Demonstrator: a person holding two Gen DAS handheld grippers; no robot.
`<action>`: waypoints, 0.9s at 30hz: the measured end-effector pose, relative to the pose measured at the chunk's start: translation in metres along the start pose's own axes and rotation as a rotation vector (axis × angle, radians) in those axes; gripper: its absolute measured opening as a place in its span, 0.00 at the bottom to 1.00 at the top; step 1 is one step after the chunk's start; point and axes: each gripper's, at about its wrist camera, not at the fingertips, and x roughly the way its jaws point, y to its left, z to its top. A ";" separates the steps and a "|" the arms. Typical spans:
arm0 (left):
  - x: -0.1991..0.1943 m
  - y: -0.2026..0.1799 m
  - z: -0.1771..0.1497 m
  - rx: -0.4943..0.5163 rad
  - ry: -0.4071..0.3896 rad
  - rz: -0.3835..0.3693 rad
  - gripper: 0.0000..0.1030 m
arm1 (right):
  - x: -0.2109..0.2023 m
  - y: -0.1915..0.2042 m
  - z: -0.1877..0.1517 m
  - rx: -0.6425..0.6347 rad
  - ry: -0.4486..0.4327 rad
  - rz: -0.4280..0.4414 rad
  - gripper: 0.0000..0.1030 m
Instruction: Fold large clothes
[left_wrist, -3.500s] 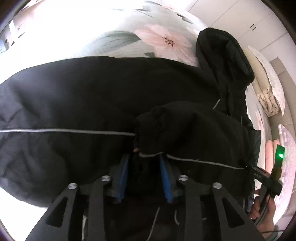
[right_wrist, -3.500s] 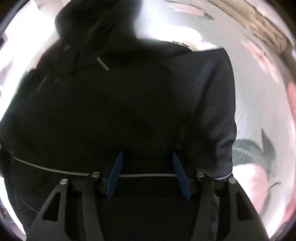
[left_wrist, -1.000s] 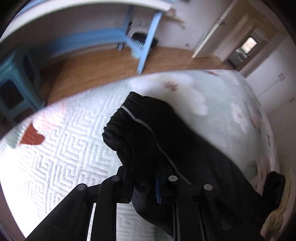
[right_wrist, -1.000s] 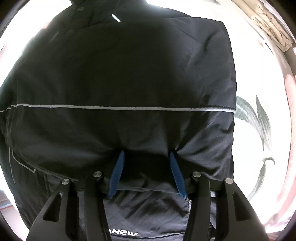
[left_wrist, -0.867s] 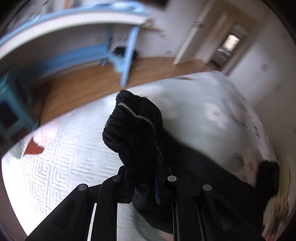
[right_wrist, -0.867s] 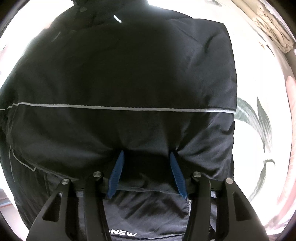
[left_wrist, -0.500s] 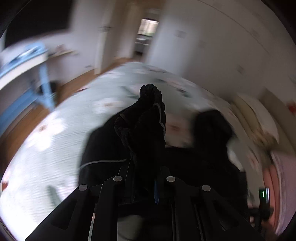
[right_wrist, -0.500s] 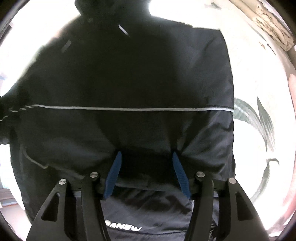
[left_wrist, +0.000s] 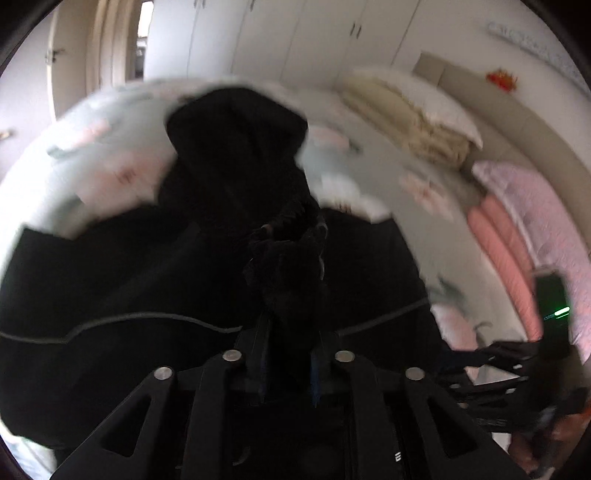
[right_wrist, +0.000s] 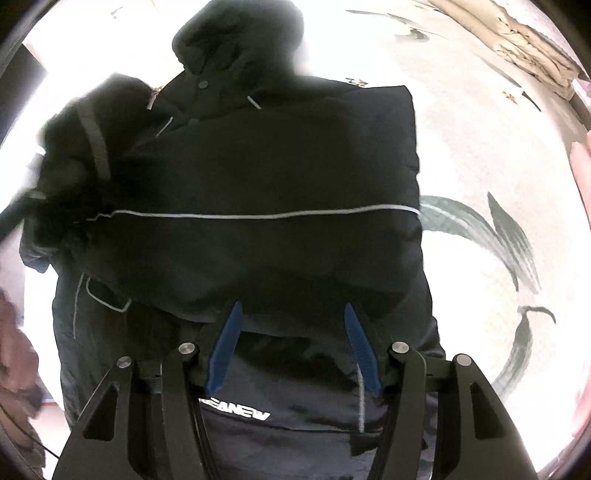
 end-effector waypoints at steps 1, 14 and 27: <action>0.011 -0.001 -0.008 -0.012 0.037 -0.004 0.26 | 0.002 0.001 -0.001 0.002 0.002 0.000 0.59; 0.006 -0.006 -0.038 -0.142 0.205 -0.208 0.73 | -0.010 -0.016 0.011 0.008 0.006 0.162 0.62; -0.066 0.071 -0.061 -0.304 0.124 0.000 0.73 | 0.047 0.022 0.071 0.152 0.067 0.437 0.67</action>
